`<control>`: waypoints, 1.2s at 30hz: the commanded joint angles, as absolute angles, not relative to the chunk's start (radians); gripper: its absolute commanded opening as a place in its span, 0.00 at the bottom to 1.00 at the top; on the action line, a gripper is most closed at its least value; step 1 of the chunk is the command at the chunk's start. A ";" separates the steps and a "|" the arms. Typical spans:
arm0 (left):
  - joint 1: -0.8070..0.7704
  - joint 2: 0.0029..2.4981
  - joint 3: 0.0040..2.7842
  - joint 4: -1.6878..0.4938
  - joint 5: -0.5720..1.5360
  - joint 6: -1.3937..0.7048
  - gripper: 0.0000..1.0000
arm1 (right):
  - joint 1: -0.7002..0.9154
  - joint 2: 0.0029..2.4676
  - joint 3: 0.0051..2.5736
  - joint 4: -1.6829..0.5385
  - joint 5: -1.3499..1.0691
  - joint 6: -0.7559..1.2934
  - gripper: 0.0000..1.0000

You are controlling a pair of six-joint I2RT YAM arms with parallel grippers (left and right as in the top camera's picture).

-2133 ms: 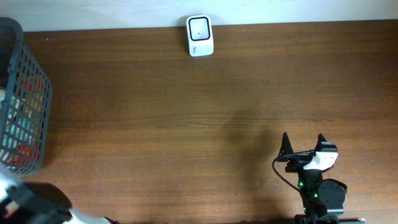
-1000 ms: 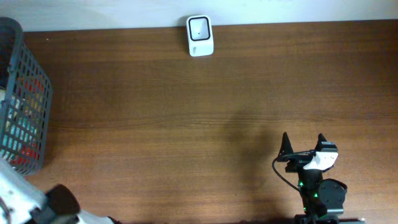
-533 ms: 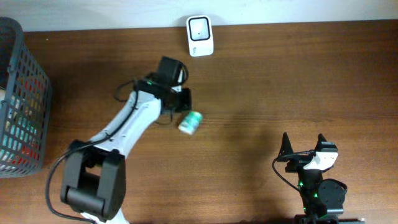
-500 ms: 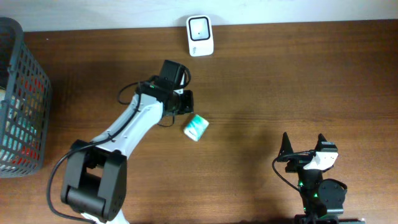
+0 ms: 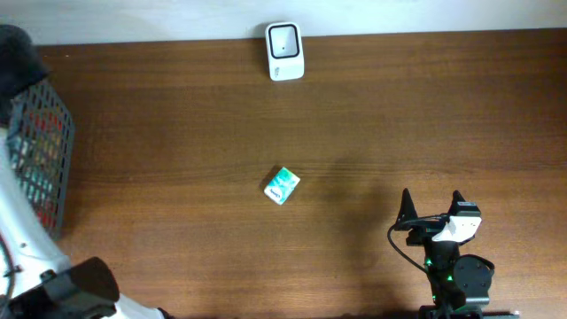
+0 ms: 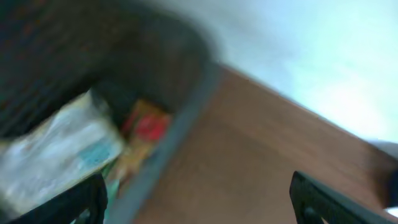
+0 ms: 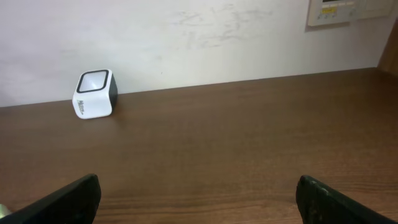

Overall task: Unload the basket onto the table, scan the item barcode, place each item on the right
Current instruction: 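Pull light-blue wipes packet from basket with left gripper, place on table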

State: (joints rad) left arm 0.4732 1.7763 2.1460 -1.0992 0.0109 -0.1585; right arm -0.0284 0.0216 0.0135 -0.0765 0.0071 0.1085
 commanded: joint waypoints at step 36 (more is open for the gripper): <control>0.095 2.059 2.669 -1.687 0.215 -0.062 0.00 | -0.028 0.015 0.006 -0.079 0.009 0.112 0.99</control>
